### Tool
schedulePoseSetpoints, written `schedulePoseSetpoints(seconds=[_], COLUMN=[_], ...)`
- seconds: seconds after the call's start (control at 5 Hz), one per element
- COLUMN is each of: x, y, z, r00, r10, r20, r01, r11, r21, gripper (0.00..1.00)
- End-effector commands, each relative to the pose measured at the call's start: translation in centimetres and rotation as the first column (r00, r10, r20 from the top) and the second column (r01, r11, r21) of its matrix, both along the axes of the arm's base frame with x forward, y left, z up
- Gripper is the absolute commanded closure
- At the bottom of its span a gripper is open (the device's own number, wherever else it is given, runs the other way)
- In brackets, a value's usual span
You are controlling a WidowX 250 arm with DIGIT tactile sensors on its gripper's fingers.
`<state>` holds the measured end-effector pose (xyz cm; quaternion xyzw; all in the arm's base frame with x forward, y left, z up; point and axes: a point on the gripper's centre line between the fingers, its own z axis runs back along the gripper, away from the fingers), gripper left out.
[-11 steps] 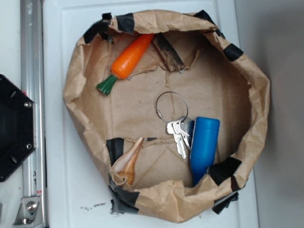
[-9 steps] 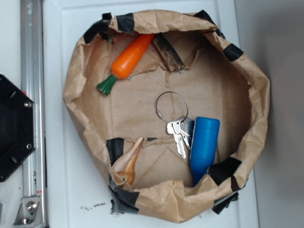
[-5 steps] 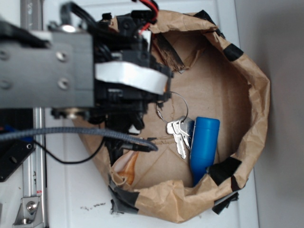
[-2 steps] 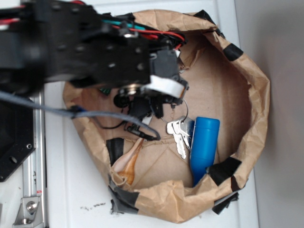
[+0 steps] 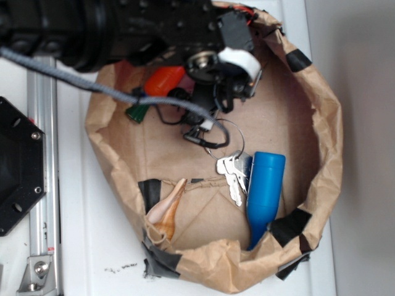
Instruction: Grab the wood chip.
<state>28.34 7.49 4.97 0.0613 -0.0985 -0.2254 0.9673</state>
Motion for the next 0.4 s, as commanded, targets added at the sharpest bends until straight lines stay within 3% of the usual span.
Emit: schedulePoseSetpoints(seconds=[0.0,0.2], x=[2.56,2.29], y=[0.65,1.48], z=[0.1,-0.11], r00=[1.0,0.999], r10=[-0.008,-0.007], r20=[0.027,0.035], r01=[0.007,0.005], r11=[0.998,0.998], r21=[0.056,0.063], gripper=[0.0,0.0])
